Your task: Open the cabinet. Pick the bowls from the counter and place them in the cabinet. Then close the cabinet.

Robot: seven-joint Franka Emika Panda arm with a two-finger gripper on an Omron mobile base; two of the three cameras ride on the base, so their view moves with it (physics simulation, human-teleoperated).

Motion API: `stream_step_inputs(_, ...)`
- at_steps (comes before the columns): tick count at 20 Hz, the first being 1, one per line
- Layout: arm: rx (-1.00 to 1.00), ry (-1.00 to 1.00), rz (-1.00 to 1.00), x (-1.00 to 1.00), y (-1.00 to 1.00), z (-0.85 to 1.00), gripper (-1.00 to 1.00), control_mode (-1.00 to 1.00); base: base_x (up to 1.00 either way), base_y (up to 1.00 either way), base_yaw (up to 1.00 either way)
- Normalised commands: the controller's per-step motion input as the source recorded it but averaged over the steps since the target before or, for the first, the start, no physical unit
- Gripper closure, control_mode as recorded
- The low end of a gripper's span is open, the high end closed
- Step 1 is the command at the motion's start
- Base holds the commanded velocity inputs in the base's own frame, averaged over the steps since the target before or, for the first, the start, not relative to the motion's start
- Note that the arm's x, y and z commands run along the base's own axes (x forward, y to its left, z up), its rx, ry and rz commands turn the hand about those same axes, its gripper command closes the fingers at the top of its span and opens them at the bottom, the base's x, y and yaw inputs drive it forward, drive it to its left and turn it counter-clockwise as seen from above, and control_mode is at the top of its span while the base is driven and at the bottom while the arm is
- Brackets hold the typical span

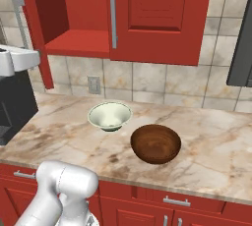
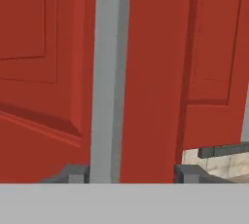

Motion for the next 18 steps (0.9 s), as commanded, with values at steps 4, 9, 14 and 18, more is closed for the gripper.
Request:
stream_step_inputs(4,0.01,-0.03,0.00,-0.93,-0.62,-0.34,-1.00,-1.00,0.00,0.00,0.00)
stream_step_inputs(9,0.28,-0.04,0.00,-0.41,-0.96,-0.09,-1.00,-1.00,0.00,0.00,0.00)
stream_step_inputs(14,0.22,0.11,0.04,-0.01,-0.93,0.07,-1.00,-1.00,0.00,0.00,0.00)
stream_step_inputs(18,0.14,0.04,0.20,0.00,-0.59,0.07,-1.00,-1.00,0.00,0.00,0.00)
